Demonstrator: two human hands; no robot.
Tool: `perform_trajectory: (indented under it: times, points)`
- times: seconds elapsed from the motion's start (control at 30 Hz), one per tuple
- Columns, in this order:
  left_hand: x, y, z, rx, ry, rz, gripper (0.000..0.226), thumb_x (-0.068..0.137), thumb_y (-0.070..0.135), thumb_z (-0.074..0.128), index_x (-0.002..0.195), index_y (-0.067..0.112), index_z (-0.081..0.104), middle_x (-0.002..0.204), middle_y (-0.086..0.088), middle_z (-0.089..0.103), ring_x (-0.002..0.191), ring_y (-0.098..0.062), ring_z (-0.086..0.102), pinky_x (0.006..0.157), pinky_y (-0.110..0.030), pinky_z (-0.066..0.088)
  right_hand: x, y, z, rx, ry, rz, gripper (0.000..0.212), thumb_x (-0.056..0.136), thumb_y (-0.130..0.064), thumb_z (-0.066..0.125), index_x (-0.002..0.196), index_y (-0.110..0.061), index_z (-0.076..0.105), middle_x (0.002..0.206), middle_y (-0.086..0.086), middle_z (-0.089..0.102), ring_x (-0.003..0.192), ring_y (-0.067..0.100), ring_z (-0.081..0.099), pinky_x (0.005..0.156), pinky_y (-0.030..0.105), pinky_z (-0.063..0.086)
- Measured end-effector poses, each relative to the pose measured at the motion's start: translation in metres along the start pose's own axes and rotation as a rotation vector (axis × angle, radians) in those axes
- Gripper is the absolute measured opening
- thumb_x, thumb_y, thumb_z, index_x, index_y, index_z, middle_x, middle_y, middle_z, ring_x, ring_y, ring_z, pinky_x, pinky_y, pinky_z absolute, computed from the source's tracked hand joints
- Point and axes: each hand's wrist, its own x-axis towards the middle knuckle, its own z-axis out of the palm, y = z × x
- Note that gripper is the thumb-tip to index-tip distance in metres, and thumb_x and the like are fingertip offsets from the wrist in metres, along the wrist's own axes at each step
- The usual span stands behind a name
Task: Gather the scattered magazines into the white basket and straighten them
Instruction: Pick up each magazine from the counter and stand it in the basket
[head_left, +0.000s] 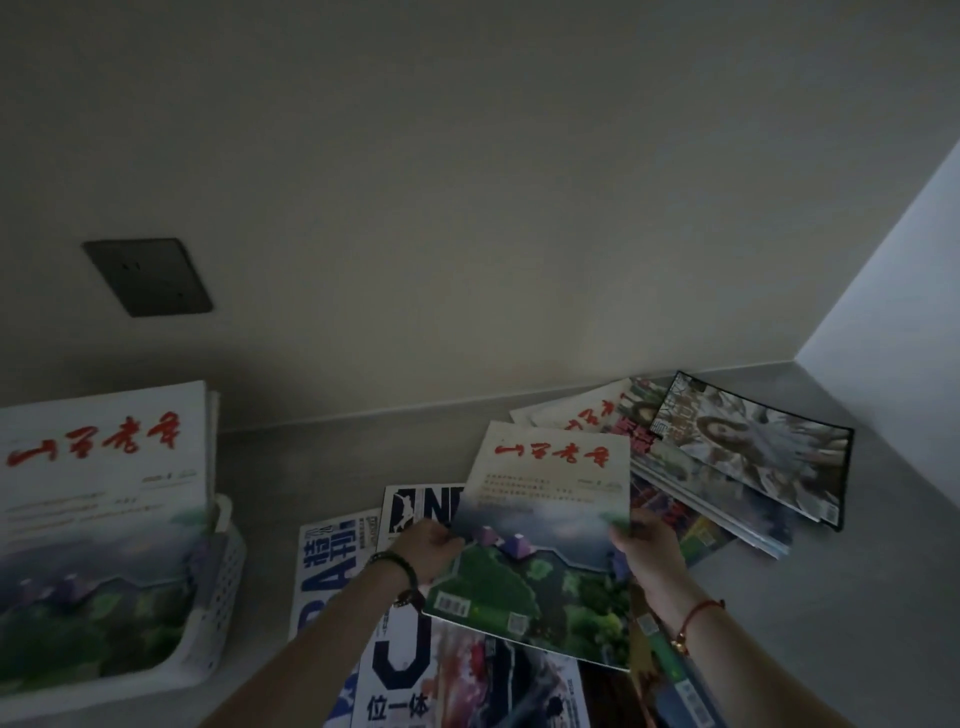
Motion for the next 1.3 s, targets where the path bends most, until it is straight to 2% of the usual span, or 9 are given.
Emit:
perform_trajectory:
  times: [0.17, 0.23, 0.33, 0.63, 0.73, 0.83, 1.03, 1.13, 1.3]
  points:
    - [-0.015, 0.006, -0.003, -0.309, 0.099, 0.148, 0.008, 0.092, 0.019, 0.048, 0.086, 0.015, 0.05, 0.067, 0.005, 0.05, 0.055, -0.002, 0.051, 0.047, -0.009, 0.04, -0.029, -0.039, 0.002, -0.053, -0.075, -0.354, 0.008, 0.086, 0.005, 0.055, 0.091, 0.002, 0.061, 0.041, 0.001, 0.053, 0.032, 0.011, 0.043, 0.038, 0.022, 0.036]
    - [-0.025, 0.008, -0.015, -0.489, 0.203, 0.197, 0.009, 0.09, 0.015, 0.051, 0.083, 0.011, 0.056, 0.068, 0.001, 0.056, 0.046, 0.005, 0.054, 0.042, -0.006, 0.042, -0.046, -0.059, 0.007, -0.068, -0.098, -0.473, 0.019, 0.083, 0.004, 0.058, 0.084, -0.014, 0.066, 0.051, -0.005, 0.063, 0.041, 0.004, 0.052, 0.043, 0.018, 0.041]
    - [-0.046, 0.005, -0.054, -0.641, 0.399, 0.239, 0.016, 0.085, 0.012, 0.058, 0.097, 0.002, 0.06, 0.079, -0.003, 0.064, 0.065, -0.006, 0.061, 0.049, -0.008, 0.049, -0.069, -0.092, 0.026, -0.014, -0.101, -0.556, 0.025, 0.083, -0.002, 0.061, 0.079, -0.026, 0.063, 0.064, -0.008, 0.069, 0.054, -0.001, 0.06, 0.05, 0.015, 0.049]
    - [-0.128, -0.056, -0.202, -0.409, 0.865, 0.338, 0.031, 0.085, 0.014, 0.059, 0.112, -0.002, 0.055, 0.115, -0.014, 0.062, 0.101, -0.026, 0.058, 0.081, -0.029, 0.043, -0.127, -0.169, 0.16, 0.023, -0.197, -0.785, 0.028, 0.079, -0.001, 0.066, 0.069, -0.027, 0.065, 0.047, -0.013, 0.065, 0.041, -0.002, 0.056, 0.044, 0.013, 0.047]
    - [-0.15, -0.098, -0.237, -0.369, 0.896, 0.271, 0.031, 0.088, 0.013, 0.055, 0.115, -0.003, 0.054, 0.121, -0.021, 0.06, 0.109, -0.034, 0.057, 0.083, -0.03, 0.042, -0.145, -0.174, 0.215, -0.024, -0.237, -0.804, 0.022, 0.078, -0.001, 0.067, 0.063, -0.017, 0.069, 0.053, 0.009, 0.065, 0.038, 0.0, 0.055, 0.045, 0.017, 0.048]
    - [-0.169, -0.136, -0.262, -0.38, 0.88, 0.21, 0.032, 0.089, 0.011, 0.053, 0.118, -0.001, 0.054, 0.125, -0.02, 0.058, 0.114, -0.033, 0.054, 0.088, -0.03, 0.041, -0.161, -0.176, 0.263, -0.073, -0.275, -0.798, 0.014, 0.08, 0.0, 0.063, 0.069, 0.008, 0.068, 0.062, 0.03, 0.063, 0.034, -0.005, 0.052, 0.038, 0.005, 0.039]
    - [-0.186, -0.193, -0.288, -0.385, 0.924, 0.086, 0.03, 0.087, 0.008, 0.056, 0.115, -0.002, 0.056, 0.116, -0.02, 0.06, 0.11, -0.032, 0.054, 0.092, -0.036, 0.04, -0.174, -0.171, 0.337, -0.271, -0.322, -0.711, 0.044, 0.084, -0.008, 0.058, 0.04, -0.012, 0.055, 0.038, 0.003, 0.053, 0.03, -0.002, 0.048, 0.039, 0.005, 0.037]
    - [-0.183, -0.22, -0.29, -0.403, 0.865, 0.028, 0.019, 0.085, 0.01, 0.059, 0.103, 0.006, 0.059, 0.095, -0.012, 0.055, 0.092, -0.021, 0.049, 0.082, -0.035, 0.039, -0.178, -0.154, 0.356, -0.375, -0.357, -0.648, 0.038, 0.085, -0.01, 0.056, 0.047, -0.005, 0.063, 0.033, -0.003, 0.054, 0.034, -0.001, 0.053, 0.04, 0.006, 0.04]
    - [-0.167, -0.25, -0.282, -0.382, 0.781, -0.052, 0.025, 0.081, 0.011, 0.065, 0.103, 0.0, 0.061, 0.108, -0.015, 0.064, 0.104, -0.032, 0.057, 0.089, -0.041, 0.046, -0.178, -0.128, 0.367, -0.49, -0.334, -0.561, 0.038, 0.082, -0.002, 0.05, 0.046, -0.01, 0.06, 0.04, 0.001, 0.06, 0.047, 0.006, 0.063, 0.049, 0.008, 0.048]
